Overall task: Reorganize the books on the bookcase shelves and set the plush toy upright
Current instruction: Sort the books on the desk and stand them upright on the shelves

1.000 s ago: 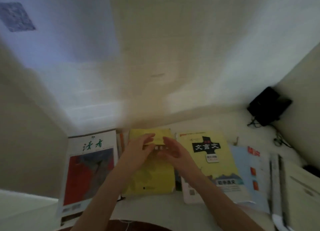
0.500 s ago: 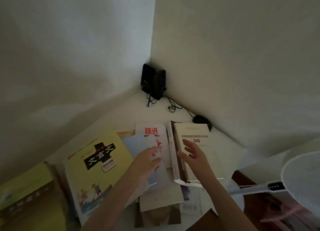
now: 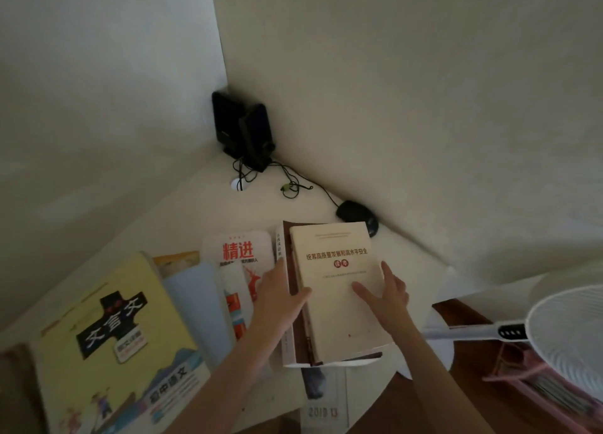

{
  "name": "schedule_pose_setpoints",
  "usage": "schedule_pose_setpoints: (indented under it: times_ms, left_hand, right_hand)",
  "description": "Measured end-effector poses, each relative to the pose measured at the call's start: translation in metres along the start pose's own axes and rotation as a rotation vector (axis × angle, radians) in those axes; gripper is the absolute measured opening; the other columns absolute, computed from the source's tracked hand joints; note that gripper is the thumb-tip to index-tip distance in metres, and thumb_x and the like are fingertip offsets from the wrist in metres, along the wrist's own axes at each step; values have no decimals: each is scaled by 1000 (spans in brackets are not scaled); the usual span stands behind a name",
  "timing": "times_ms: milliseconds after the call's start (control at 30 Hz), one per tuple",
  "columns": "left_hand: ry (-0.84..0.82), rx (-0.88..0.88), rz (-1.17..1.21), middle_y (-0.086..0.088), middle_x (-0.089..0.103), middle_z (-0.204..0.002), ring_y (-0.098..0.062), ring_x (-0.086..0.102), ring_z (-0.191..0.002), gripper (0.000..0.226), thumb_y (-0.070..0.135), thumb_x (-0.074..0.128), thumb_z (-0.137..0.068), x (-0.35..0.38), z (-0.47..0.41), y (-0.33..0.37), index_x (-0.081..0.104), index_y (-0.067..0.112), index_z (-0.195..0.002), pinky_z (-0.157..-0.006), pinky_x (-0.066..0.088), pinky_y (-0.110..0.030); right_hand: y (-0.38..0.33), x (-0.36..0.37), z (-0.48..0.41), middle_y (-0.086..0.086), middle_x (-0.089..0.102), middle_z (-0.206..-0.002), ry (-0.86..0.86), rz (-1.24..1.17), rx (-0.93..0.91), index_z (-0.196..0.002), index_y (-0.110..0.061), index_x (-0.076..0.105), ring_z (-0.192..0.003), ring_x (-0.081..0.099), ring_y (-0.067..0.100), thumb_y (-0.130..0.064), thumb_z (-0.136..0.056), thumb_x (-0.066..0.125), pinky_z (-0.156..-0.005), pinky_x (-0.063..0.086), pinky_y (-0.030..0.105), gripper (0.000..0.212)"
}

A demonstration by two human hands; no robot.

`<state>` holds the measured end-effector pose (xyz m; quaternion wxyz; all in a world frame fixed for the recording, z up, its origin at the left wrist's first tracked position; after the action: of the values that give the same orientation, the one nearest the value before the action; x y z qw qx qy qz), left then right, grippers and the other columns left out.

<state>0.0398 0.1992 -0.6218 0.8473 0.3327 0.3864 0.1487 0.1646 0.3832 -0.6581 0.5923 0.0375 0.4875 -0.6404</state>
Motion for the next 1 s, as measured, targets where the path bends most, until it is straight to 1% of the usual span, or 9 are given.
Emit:
schedule_pose_setpoints:
  times_ms: [133,267,400,533,600,700,767,867,1000]
  left_hand:
    - [16,-140,124,7,54,-112,-15,53,-109,59,47,73,-72,5,-14,-15,46,16,-115,-96,43,-33]
    - [38,-183,227,2,59,-105,-16,59,-96,63,52,78,-63,14,-18,-19,49,20,-109,-87,52,-39]
    - [105,-64,395,13,52,-99,-3,55,-85,64,28,82,-68,25,-4,8,32,25,-108,-65,45,-14]
    - [69,42,399,12,53,-100,-6,59,-91,60,18,77,-73,25,-1,22,31,25,-110,-62,46,-14]
    - [34,69,443,11,55,-101,-7,60,-91,59,15,76,-73,22,4,22,33,25,-113,-61,48,-14]
    - [-47,120,576,7,61,-106,-10,65,-90,62,11,78,-71,13,21,29,37,26,-116,-62,52,-17]
    - [-115,151,668,3,66,-106,-11,68,-89,62,9,79,-70,1,33,35,40,27,-115,-65,56,-21]
    - [-189,265,716,-2,68,-108,-18,69,-92,66,16,84,-62,-31,48,50,43,31,-113,-71,59,-34]
    - [-69,407,659,5,68,-107,-16,69,-95,62,29,79,-57,-101,60,57,45,41,-107,-69,58,-29]
  right_hand:
    - [8,12,-6,9,46,-139,-59,-116,59,-145,-14,24,-112,53,25,-47,-90,55,-96,45,44,71]
    - [19,21,-1,6,47,-140,-75,-200,92,-145,-16,29,-119,53,28,-54,-85,57,-101,44,50,77]
    - [24,27,9,3,42,-144,-97,-282,107,-148,-19,26,-124,48,25,-49,-88,57,-106,38,44,74]
    - [32,29,14,1,40,-146,-124,-415,116,-148,-22,25,-120,45,20,-47,-88,59,-104,34,41,73]
    - [30,25,20,0,46,-141,-126,-462,94,-144,-27,32,-114,49,17,-55,-79,64,-102,39,41,78]
    - [22,10,24,5,56,-129,-215,-641,25,-136,-28,37,-109,61,25,-70,-44,81,-90,53,47,110]
    - [8,-2,28,9,58,-128,-328,-748,-37,-138,-24,34,-108,64,28,-61,-39,88,-83,57,44,118]
    - [-33,-18,39,19,64,-120,-485,-811,-181,-129,-4,45,-108,62,40,-43,-37,94,-80,56,47,111]
    - [-96,-30,62,11,72,-105,-324,-795,-370,-114,-4,57,-95,69,30,-30,-34,93,-71,58,37,91]
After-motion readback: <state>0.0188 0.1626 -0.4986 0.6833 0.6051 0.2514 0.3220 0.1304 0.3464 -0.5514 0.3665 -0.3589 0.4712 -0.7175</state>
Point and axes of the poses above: each hand's wrist, its own z-axis away from the middle knuckle, its own x-axis out of the palm, y = z × x, the point moved 6 cm from there along -z, towards the middle knuckle
